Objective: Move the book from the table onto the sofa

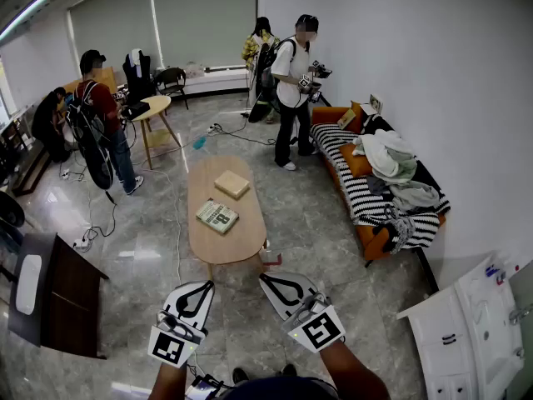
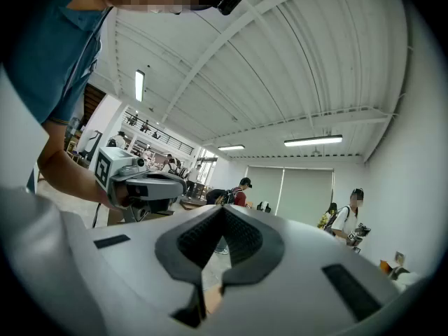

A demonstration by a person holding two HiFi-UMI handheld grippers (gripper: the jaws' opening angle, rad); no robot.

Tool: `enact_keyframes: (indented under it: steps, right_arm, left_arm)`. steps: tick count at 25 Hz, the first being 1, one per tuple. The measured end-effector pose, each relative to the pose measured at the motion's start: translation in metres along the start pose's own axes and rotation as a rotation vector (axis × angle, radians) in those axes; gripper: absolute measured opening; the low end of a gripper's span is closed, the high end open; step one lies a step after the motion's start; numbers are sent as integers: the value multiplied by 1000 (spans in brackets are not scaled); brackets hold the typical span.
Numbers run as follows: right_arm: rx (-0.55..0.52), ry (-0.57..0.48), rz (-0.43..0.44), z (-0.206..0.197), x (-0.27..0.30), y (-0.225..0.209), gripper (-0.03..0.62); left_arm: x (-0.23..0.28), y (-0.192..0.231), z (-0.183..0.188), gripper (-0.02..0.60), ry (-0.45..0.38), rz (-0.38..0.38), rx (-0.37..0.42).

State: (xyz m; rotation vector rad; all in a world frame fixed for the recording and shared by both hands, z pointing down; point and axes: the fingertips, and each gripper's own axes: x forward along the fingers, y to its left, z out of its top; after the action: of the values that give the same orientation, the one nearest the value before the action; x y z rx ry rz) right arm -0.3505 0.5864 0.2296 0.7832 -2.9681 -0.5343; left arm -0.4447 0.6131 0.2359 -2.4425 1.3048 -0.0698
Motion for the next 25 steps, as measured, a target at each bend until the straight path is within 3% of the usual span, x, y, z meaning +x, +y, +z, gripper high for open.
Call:
enact_keyframes:
  steps: [25]
  right_arm:
    - [40, 13, -22, -12, 38, -1, 8]
  left_arm:
    - [-3, 39, -24, 5, 12, -11, -34]
